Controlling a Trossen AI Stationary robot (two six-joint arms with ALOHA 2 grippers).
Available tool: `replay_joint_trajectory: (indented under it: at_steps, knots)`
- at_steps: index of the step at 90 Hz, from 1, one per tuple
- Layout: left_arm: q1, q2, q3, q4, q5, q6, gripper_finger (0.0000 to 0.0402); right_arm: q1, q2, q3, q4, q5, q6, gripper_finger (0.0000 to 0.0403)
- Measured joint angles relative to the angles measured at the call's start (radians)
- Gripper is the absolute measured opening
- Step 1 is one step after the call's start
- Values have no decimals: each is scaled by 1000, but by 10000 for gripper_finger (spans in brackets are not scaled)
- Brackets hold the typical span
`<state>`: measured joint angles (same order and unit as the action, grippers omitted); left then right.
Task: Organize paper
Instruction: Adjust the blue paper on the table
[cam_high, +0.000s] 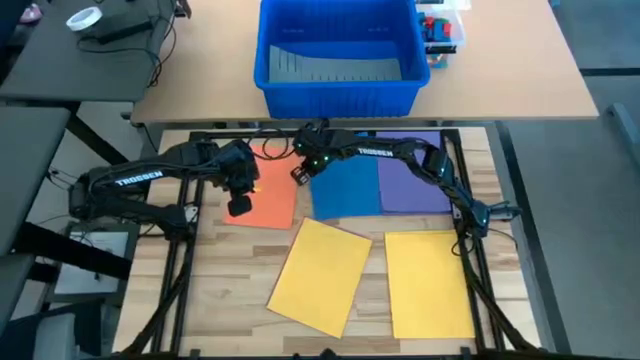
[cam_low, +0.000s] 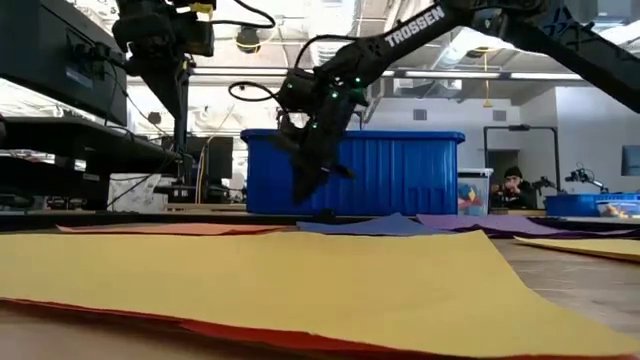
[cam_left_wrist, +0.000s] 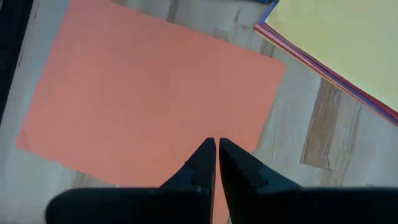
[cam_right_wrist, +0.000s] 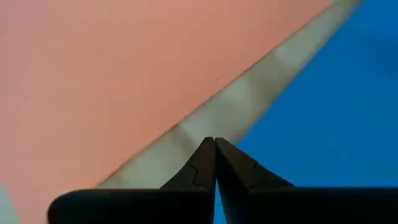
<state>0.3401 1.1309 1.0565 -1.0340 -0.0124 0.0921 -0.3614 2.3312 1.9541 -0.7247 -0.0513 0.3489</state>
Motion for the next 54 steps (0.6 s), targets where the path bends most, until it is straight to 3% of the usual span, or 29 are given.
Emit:
replay_joint_trajectory:
  at_steps: [34,54]
  knots:
    - [0,0,0,-7,0,-12,6,-35,-24,1,-3,-3,-662,0]
    - [0,0,0,-2,0,-61,6,-88,-21,1,95,-18,-732,0]
